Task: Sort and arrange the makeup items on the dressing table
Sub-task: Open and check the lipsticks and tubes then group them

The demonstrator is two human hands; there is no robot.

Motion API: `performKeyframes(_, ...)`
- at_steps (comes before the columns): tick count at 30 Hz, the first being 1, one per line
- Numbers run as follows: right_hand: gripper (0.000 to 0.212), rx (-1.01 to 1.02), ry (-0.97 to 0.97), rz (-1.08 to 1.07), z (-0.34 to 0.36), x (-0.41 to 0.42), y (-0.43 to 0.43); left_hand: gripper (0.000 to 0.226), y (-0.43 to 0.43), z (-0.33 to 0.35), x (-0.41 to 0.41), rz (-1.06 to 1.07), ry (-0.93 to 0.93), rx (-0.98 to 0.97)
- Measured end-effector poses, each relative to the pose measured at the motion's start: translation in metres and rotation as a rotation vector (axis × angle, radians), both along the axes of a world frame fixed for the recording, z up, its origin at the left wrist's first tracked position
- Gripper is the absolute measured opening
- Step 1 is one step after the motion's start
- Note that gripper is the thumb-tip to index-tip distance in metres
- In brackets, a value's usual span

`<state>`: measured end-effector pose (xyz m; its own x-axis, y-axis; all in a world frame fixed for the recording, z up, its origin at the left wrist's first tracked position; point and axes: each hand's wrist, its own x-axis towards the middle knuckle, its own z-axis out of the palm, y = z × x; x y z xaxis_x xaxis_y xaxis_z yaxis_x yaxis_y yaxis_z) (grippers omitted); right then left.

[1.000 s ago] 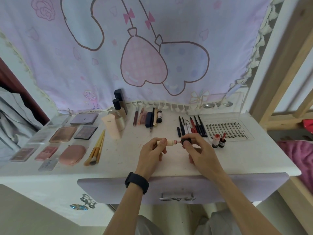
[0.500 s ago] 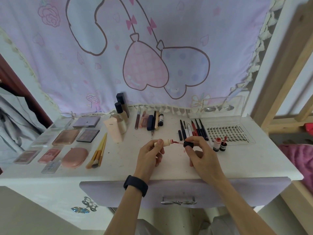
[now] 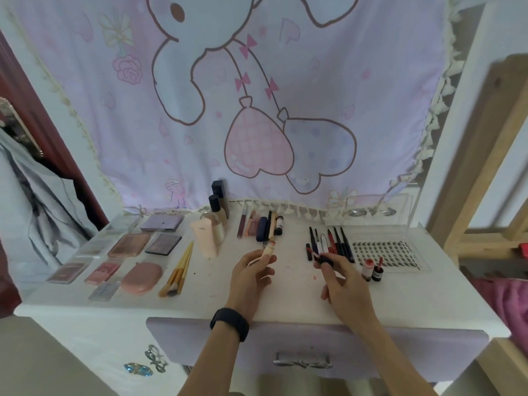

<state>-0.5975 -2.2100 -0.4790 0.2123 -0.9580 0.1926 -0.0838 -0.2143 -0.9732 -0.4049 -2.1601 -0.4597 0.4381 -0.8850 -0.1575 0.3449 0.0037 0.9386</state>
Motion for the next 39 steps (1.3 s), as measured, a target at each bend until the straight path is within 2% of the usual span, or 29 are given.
performKeyframes(4, 0.012, 0.012, 0.107, 0.026, 0.001, 0.004, 0.004, 0.020, -0.001, 0.007, 0.000, 0.005, 0.017, 0.043)
performKeyframes(7, 0.012, 0.031, 0.170, 0.058, 0.007, 0.004, 0.007, 0.022, -0.001, 0.012, -0.006, -0.010, -0.049, 0.078)
performKeyframes(12, 0.006, 0.054, 0.070, 0.063, 0.012, -0.023, 0.022, 0.023, 0.006, 0.016, -0.029, -0.044, -0.333, 0.093)
performKeyframes(19, 0.010, 0.051, 0.015, -0.081, 0.007, -0.094, 0.035, 0.015, 0.009, 0.018, -0.075, -0.170, -0.426, 0.025)
performKeyframes(24, 0.015, -0.040, 0.110, -0.238, 0.000, -0.129, 0.029, 0.015, 0.002, 0.006, -0.106, -0.238, -0.626, -0.008)
performKeyframes(28, 0.020, -0.102, 0.199, -0.280, -0.002, -0.135, 0.024, 0.018, -0.006, -0.002, -0.126, -0.175, -0.823, -0.040)
performKeyframes(34, 0.010, -0.162, 0.436, -0.305, -0.006, -0.129, 0.005, 0.014, -0.020, -0.008, -0.146, -0.151, -1.021, 0.019)
performKeyframes(39, 0.022, -0.252, 0.671, -0.330, -0.010, -0.124, -0.008, 0.013, -0.028, -0.012, -0.153, -0.127, -1.140, 0.063)
